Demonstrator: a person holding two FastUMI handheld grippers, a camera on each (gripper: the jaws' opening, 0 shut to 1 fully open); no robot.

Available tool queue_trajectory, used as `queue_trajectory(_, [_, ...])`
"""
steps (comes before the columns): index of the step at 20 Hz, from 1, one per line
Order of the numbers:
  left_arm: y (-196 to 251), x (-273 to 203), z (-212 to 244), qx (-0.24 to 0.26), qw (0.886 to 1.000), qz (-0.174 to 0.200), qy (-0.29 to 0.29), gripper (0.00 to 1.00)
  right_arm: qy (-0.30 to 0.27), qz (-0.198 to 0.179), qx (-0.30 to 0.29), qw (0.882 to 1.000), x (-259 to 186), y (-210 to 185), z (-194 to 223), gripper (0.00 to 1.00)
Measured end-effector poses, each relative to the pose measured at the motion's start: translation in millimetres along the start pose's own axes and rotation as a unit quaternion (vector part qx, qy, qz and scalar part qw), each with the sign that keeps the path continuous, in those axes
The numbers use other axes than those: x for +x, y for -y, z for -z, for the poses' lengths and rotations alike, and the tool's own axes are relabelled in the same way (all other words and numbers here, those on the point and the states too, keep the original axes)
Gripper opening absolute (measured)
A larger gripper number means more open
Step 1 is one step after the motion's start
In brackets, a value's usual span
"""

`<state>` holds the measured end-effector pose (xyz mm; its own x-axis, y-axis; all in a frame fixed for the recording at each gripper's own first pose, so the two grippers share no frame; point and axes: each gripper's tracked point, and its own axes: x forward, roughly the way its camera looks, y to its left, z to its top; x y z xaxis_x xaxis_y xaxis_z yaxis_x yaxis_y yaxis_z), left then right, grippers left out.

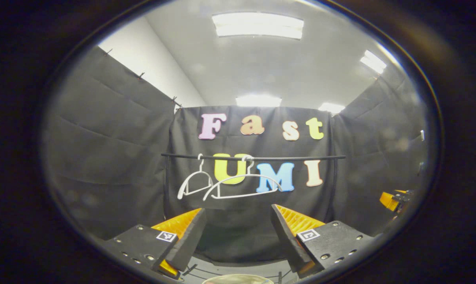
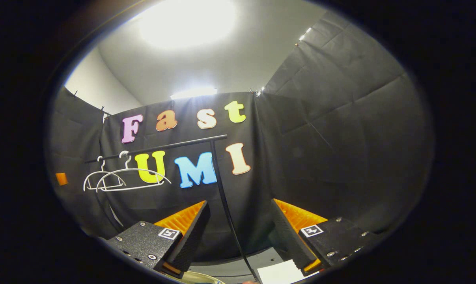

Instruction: Grasp the clothes on the hanger with both hands and then place them into the laundry hamper below.

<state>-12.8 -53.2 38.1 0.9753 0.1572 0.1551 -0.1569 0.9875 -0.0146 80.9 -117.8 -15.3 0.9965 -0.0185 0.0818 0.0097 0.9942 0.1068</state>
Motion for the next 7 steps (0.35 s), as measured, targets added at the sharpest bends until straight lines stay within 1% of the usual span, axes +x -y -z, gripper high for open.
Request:
queue_trajectory(1, [-4.0,1.8,1.7,-0.003,1.000,-0.001,-0.001,0.93,0.002,0.002,-0.006,1.000,-0.6,-1.3,-0.8,0.95])
queue_trajectory(3, [-9.9,3.8,7.4,-0.014,1.000,0.004,-0.006,0.94,0.001,0.005,-0.018,1.000,-2.7,-6.6,-0.7,0.95])
queue_trajectory(6, [-28.0,5.5,14.6,-0.016,1.000,0.007,-0.007,0.94,-0.003,-0.010,-0.032,0.999,-4.0,-44.9,10.4,0.95])
queue_trajectory(7, [-35.4,12.4,18.2,-0.016,1.000,0.005,-0.008,0.94,-0.006,-0.017,-0.038,0.999,-5.4,-52.0,14.3,0.95])
